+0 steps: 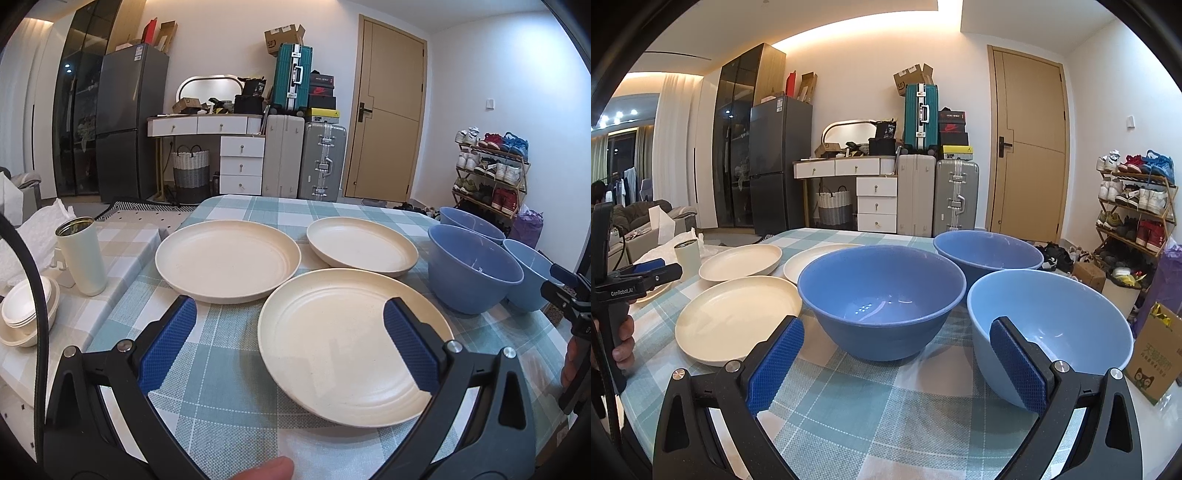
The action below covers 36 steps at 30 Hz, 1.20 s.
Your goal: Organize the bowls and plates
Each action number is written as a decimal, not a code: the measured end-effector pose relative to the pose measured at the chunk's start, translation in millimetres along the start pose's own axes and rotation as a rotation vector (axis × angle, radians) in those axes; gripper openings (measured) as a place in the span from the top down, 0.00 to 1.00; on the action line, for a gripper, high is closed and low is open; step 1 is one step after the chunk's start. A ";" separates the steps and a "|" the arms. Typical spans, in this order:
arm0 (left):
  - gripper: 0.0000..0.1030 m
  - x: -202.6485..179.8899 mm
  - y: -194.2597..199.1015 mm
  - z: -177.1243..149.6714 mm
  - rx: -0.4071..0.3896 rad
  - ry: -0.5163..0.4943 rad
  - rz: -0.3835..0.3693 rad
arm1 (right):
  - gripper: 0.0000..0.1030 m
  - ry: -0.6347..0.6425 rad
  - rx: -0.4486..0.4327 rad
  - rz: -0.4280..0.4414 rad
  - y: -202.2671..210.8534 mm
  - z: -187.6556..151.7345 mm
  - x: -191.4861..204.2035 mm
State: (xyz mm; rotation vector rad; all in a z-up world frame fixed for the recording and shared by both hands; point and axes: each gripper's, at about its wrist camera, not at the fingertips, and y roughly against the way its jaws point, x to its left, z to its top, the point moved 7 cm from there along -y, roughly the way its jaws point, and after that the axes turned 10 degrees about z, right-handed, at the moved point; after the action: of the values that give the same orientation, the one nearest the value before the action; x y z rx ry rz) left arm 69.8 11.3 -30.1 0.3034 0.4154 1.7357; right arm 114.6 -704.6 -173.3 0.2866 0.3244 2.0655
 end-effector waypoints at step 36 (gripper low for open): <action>0.02 45.9 4.1 52.0 0.076 0.070 0.139 | 0.01 0.042 0.115 0.130 -41.6 92.2 71.7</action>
State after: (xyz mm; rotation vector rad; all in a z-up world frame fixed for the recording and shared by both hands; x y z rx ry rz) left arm 78.8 61.2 17.4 0.3331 0.5220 1.8727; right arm 144.1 -612.0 -96.3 0.3421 0.4620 2.1863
